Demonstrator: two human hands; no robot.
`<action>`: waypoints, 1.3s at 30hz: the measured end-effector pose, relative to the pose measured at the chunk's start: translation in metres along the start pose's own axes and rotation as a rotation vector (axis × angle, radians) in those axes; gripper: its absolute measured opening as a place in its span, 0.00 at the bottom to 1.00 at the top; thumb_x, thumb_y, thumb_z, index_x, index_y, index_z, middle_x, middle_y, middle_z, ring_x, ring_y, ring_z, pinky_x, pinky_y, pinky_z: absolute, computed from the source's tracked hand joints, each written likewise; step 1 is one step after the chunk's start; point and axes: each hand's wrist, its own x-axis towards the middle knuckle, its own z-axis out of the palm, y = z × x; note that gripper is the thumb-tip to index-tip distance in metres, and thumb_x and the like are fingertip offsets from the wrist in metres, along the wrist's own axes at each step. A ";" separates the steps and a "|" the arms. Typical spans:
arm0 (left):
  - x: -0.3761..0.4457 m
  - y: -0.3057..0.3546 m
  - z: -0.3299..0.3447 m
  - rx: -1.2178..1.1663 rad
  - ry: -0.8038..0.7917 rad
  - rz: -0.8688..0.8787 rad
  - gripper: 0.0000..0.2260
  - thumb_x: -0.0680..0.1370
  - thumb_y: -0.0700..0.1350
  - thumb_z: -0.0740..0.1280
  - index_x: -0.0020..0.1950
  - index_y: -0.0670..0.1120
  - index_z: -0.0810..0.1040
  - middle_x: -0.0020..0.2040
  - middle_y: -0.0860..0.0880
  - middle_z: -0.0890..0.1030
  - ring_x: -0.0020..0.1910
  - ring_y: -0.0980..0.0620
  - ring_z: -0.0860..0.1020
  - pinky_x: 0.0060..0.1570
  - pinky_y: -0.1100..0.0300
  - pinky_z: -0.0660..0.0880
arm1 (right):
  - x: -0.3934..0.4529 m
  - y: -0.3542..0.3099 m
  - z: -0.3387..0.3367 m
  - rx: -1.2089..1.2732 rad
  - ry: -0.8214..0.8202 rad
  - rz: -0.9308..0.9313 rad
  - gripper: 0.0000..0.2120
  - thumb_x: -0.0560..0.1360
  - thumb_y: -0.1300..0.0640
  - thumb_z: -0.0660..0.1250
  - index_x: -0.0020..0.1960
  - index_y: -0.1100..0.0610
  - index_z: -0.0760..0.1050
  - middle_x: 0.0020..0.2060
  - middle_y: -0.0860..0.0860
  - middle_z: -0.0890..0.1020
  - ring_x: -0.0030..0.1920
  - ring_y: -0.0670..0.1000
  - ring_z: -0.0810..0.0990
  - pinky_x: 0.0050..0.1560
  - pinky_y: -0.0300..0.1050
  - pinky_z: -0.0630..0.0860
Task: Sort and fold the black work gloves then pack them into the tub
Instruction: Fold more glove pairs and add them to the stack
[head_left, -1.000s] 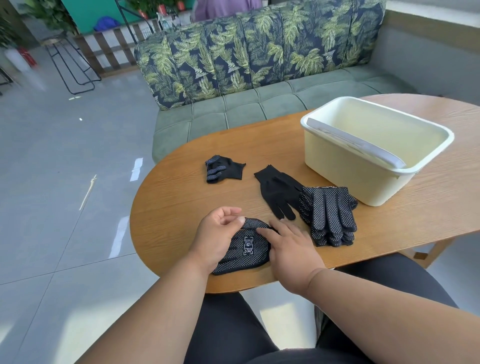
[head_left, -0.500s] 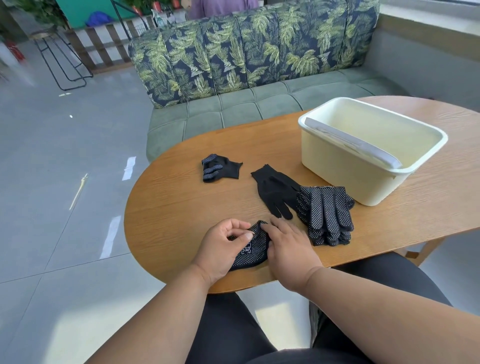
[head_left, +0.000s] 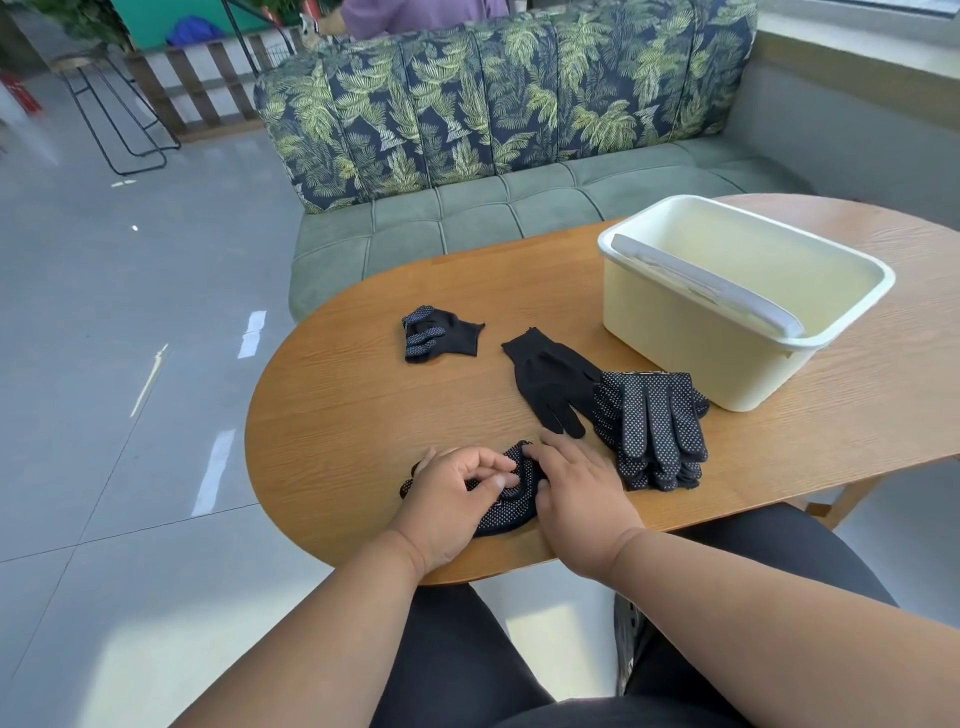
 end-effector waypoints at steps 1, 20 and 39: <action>0.000 0.001 0.000 0.019 0.004 0.005 0.08 0.82 0.45 0.70 0.53 0.60 0.81 0.49 0.68 0.85 0.61 0.66 0.78 0.77 0.61 0.41 | 0.000 0.000 0.000 0.005 0.006 0.000 0.25 0.76 0.55 0.56 0.71 0.53 0.76 0.73 0.54 0.74 0.73 0.58 0.71 0.74 0.55 0.64; -0.006 -0.002 0.005 0.398 0.005 0.105 0.25 0.81 0.55 0.67 0.79 0.57 0.70 0.77 0.61 0.68 0.76 0.56 0.60 0.79 0.58 0.53 | 0.000 -0.001 -0.006 0.055 -0.025 -0.008 0.25 0.80 0.60 0.59 0.77 0.50 0.70 0.78 0.55 0.67 0.77 0.58 0.64 0.78 0.52 0.56; -0.010 0.004 0.000 0.440 -0.064 0.040 0.25 0.82 0.59 0.65 0.80 0.65 0.66 0.82 0.59 0.61 0.81 0.53 0.52 0.80 0.55 0.47 | -0.009 0.006 -0.003 0.157 0.070 -0.117 0.16 0.76 0.55 0.60 0.56 0.47 0.84 0.69 0.53 0.76 0.68 0.61 0.74 0.69 0.60 0.72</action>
